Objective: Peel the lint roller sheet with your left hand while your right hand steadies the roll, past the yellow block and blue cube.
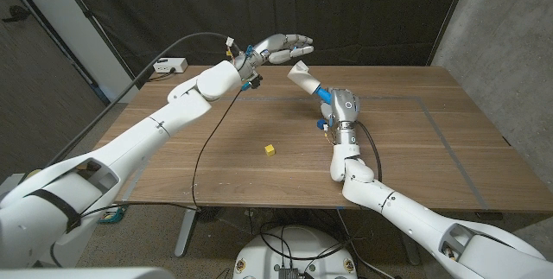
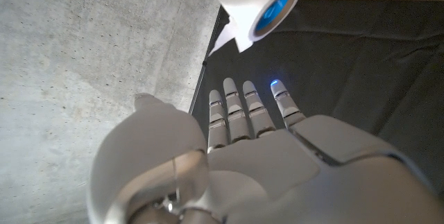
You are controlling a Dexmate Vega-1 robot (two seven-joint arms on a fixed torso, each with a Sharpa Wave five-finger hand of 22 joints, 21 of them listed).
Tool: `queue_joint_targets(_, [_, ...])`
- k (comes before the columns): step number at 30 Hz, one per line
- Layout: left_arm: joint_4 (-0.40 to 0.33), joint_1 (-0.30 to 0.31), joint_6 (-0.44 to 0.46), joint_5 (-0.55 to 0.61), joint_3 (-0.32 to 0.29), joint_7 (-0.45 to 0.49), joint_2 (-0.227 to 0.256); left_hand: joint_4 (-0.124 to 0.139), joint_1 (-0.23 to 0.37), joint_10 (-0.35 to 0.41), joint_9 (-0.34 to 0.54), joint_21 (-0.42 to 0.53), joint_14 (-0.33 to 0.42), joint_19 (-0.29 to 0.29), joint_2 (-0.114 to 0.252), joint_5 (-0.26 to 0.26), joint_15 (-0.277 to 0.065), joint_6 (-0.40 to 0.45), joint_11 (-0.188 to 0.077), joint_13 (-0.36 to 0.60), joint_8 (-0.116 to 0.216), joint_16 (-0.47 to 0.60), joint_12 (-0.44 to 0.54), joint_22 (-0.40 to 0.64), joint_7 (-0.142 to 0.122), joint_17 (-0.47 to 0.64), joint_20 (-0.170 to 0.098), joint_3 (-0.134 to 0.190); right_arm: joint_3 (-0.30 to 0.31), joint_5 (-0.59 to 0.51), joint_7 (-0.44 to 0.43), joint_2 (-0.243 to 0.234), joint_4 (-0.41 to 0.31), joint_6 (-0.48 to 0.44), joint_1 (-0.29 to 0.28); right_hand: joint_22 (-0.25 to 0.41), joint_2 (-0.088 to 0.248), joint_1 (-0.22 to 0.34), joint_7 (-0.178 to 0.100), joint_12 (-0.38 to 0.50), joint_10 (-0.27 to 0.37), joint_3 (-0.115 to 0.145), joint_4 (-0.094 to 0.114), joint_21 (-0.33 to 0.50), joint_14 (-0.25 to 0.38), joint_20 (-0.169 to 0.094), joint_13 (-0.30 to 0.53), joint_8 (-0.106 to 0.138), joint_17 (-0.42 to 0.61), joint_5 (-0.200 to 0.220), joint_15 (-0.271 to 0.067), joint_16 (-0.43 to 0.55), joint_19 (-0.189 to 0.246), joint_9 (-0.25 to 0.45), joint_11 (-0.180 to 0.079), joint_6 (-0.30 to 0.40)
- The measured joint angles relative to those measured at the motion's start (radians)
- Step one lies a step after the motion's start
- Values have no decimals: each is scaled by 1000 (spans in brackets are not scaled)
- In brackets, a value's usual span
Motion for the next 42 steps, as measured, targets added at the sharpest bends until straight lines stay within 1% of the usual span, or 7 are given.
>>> queue_joint_targets(3, [12,-9,45,-39,0,-46,-1,-1,-22,-10,-4,-9,-11,-1,-4,0,4,-7,10,0,0,0,4,0,7,0,1,-7,9,-63,-39,24,39,35,-1,0,0,0,-2,0,0,0,0,0,0,0,1,0,0,0,0,0,0,0,0,2])
queue_joint_targets(9, [54,-47,74,-87,11,-134,-6,-27,-71,-127,-5,-54,-126,-62,-39,5,28,-106,27,-3,0,-8,0,0,-1,-6,3,-40,177,-219,-83,202,205,130,-41,1,-2,-6,-11,0,-4,4,4,0,0,0,-6,-4,0,0,0,0,-15,-9,-4,3])
queue_joint_targets(15, [104,-119,101,-116,48,-276,-7,-72,-20,-249,-5,-100,-238,-68,-93,47,55,-173,45,-10,10,-13,-4,0,-5,-21,3,-52,327,-413,-106,278,270,188,-49,3,-4,-10,-20,0,-3,4,4,0,-2,0,-14,-4,0,0,-2,0,-22,-14,-4,5])
queue_joint_targets(22, [128,-176,139,-125,79,-388,-10,-82,14,-261,-5,-112,-258,-68,-52,58,70,-138,65,-21,27,1,12,5,2,-26,3,-28,405,-559,-116,314,311,219,-42,3,-3,-13,-20,0,0,4,4,0,-9,2,-13,-4,0,0,2,-3,-31,-19,-7,5])
queue_joint_targets(30, [101,-213,158,-90,99,-418,0,-134,99,-217,-5,-112,-217,-54,-51,58,46,-49,10,-43,53,13,37,5,-119,-40,3,5,430,-638,-122,319,326,227,-28,3,-3,-14,-20,0,-5,4,4,0,-9,2,-16,-4,0,0,2,-3,-31,-25,-13,5])
queue_joint_targets(37, [94,-209,129,-85,94,-393,-5,-110,69,-156,-5,-118,-162,-23,-22,49,30,21,8,-58,62,34,62,5,-49,-37,5,-1,435,-661,-123,316,315,234,-18,3,-3,-14,-20,0,-5,4,4,0,-9,2,-13,-4,-1,0,2,-4,-31,-32,-13,5])
queue_joint_targets(42, [71,-200,125,-82,81,-363,-4,-78,18,-159,-5,-127,-140,-18,18,30,30,-27,19,-63,35,43,63,6,-38,-27,3,15,430,-637,-124,310,303,247,-14,3,-2,-23,-20,0,-5,4,4,0,-9,2,-19,-4,0,0,2,-4,-31,-32,-13,5])
